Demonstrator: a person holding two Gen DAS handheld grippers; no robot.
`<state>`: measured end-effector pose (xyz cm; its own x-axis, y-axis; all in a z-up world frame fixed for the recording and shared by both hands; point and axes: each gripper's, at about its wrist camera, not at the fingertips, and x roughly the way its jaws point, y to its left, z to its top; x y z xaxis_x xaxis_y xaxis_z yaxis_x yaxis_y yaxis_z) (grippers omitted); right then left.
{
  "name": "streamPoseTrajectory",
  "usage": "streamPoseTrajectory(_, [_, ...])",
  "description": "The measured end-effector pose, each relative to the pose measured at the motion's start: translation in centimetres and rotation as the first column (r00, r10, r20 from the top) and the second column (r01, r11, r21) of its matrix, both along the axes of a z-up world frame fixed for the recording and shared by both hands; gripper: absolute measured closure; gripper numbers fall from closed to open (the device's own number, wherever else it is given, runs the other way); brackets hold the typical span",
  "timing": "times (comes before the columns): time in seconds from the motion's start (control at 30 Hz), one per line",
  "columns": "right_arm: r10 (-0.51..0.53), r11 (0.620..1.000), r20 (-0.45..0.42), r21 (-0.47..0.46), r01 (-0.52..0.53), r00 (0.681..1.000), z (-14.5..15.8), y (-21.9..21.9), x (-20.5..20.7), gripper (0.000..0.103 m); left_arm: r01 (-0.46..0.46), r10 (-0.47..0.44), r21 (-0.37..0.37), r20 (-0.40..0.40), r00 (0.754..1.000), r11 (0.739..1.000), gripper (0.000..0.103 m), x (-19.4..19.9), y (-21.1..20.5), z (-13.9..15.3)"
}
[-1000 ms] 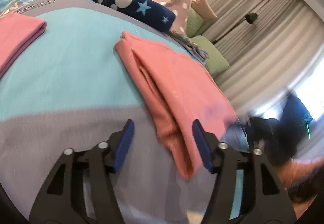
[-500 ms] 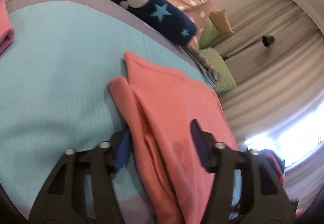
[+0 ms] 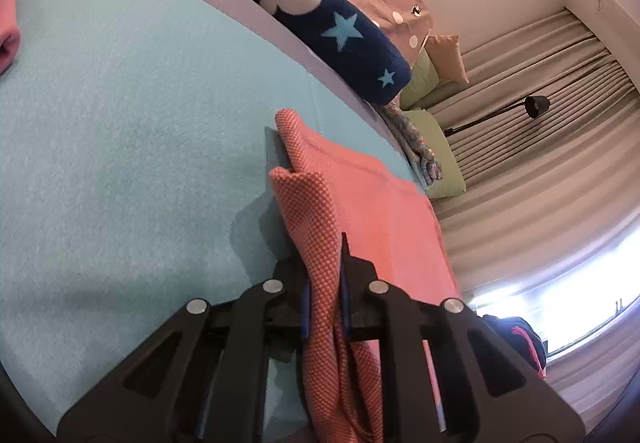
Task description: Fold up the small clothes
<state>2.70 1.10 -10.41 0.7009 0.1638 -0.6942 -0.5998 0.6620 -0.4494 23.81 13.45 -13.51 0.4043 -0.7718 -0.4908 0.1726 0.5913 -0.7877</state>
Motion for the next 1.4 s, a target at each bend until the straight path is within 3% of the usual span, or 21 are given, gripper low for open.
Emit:
streamPoseTrajectory(0.27, [-0.011,1.0,0.036,-0.015,0.012,0.999,-0.6,1.9,0.9,0.039,0.004,-0.004,-0.018,-0.001,1.0,1.0,0.09,0.1,0.2,-0.1])
streamPoseTrajectory(0.33, [-0.015,1.0,0.037,-0.015,0.016,0.999,-0.6,2.3,1.1,0.043,0.005,-0.005,-0.021,-0.001,1.0,1.0,0.09,0.1,0.2,-0.1])
streamPoseTrajectory(0.4, [0.016,1.0,0.015,-0.009,-0.016,1.0,-0.6,2.5,0.8,0.068,0.007,-0.007,-0.026,-0.001,1.0,1.0,0.09,0.1,0.2,-0.2])
streamPoseTrajectory(0.5, [0.05,0.998,0.034,-0.033,-0.049,0.998,-0.8,2.9,-0.2,0.083,0.009,-0.009,-0.031,-0.002,1.0,0.999,0.09,0.1,0.3,-0.2])
streamPoseTrajectory(0.63, [0.054,0.997,0.05,-0.066,-0.051,0.997,-1.1,3.3,-0.3,0.082,0.011,-0.012,-0.037,-0.004,1.0,0.999,0.09,0.1,0.3,-0.2])
streamPoseTrajectory(0.67, [0.056,0.996,0.062,-0.079,-0.051,0.997,-1.1,3.4,-0.5,0.076,0.012,-0.012,-0.038,-0.003,1.0,0.999,0.09,0.1,0.4,-0.2])
streamPoseTrajectory(0.83, [0.059,0.99,0.074,-0.13,-0.049,0.996,-0.9,2.1,-2.3,0.068,0.013,-0.013,-0.039,-0.004,1.0,0.999,0.09,0.1,0.3,-0.2])
streamPoseTrajectory(0.93, [0.013,0.994,0.069,-0.108,-0.005,0.998,-0.8,1.0,-1.9,0.058,0.014,-0.015,-0.038,-0.004,1.0,0.999,0.09,0.2,0.3,-0.2])
streamPoseTrajectory(1.17, [0.008,0.995,0.097,-0.097,0.001,0.995,-1.4,3.6,1.1,0.057,0.016,-0.016,-0.046,-0.004,1.0,0.999,0.09,0.1,0.3,-0.2])
streamPoseTrajectory(1.23, [0.009,0.996,0.087,-0.086,-0.001,0.996,-1.5,3.9,1.8,0.063,0.017,-0.018,-0.05,-0.006,1.0,0.999,0.09,0.1,0.3,-0.2])
streamPoseTrajectory(1.3, [0.024,0.997,0.079,-0.078,-0.017,0.997,-1.5,3.9,1.7,0.088,0.019,-0.02,-0.054,-0.008,1.0,0.998,0.09,0.2,0.3,-0.2])
streamPoseTrajectory(1.4, [0.01,0.998,0.091,-0.059,-0.004,0.996,-1.3,3.7,1.5,0.092,0.014,-0.014,-0.053,-0.002,1.0,0.999,0.09,0.0,0.3,-0.1])
